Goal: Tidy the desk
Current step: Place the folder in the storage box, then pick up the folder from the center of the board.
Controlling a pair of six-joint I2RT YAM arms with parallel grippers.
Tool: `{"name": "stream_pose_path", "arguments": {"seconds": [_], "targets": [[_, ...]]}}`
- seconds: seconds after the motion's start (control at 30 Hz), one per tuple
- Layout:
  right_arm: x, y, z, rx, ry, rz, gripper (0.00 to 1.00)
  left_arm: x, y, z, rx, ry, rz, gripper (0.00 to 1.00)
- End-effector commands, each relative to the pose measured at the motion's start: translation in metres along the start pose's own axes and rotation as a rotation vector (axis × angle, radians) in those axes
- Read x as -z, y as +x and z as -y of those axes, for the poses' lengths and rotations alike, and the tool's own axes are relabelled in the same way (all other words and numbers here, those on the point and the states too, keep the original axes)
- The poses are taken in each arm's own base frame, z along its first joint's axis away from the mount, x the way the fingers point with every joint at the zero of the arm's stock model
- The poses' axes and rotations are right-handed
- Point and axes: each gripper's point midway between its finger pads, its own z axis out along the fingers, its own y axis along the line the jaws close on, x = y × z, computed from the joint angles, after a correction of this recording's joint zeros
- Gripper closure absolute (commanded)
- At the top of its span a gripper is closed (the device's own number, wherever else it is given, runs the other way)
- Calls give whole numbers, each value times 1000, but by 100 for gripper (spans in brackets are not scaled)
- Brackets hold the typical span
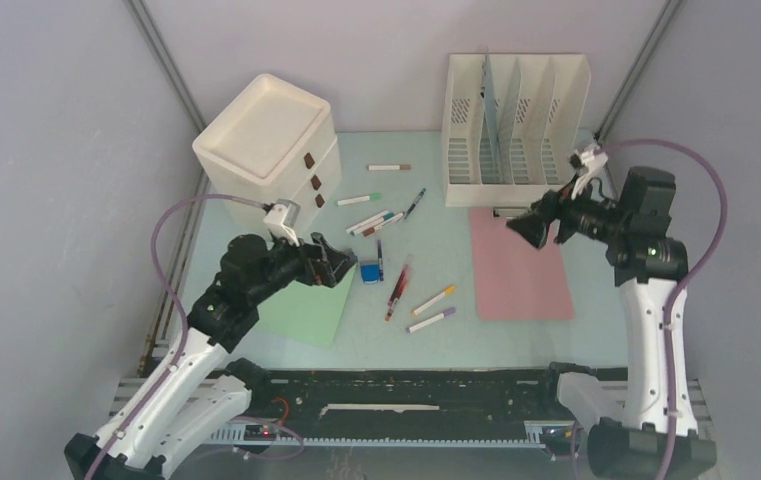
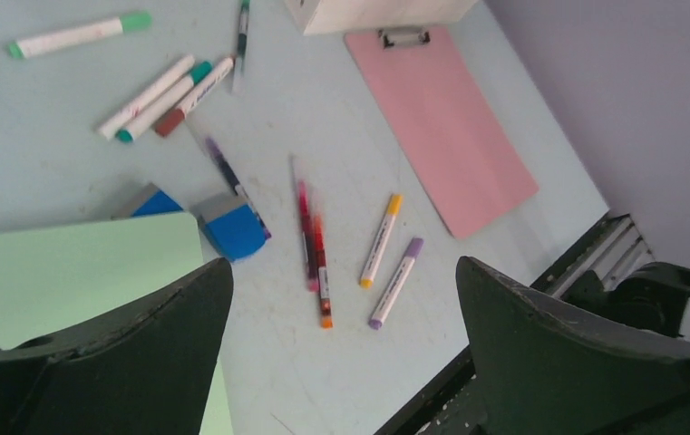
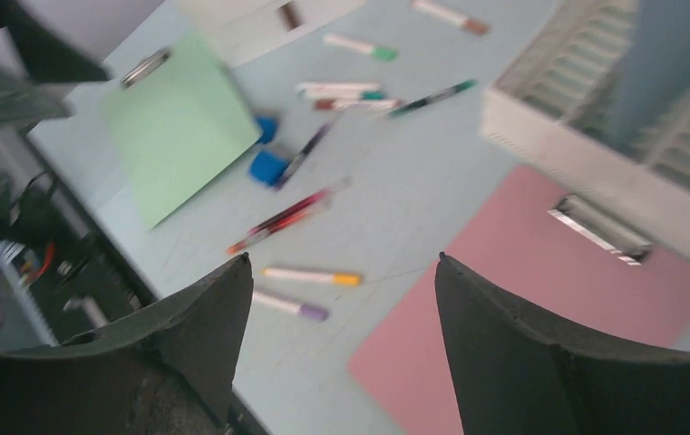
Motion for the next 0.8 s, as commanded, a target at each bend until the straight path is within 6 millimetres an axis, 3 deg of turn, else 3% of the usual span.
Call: {"name": "stream_pose_path", "arguments": {"seconds": [0.0,0.17,0.4,0.6,0.77], "targets": [[4,42,-49,-1,-251,-25,19,-8,5,-19,-10,-208,42,0],[1,61,-40,41,-200,-31,18,-13,25,-52,-30,-509,19,0],[-7,68,-42,56,-202,-68,18,-35,50,-65,-175,-718,-63,2],[-7,68,-41,59,-194,-71,18,-47,73,-87,-329,-889,-175,24],[-7,69,-42,63,-195,-72,18,-59,97,-97,-384,-931,-234,28]]}}
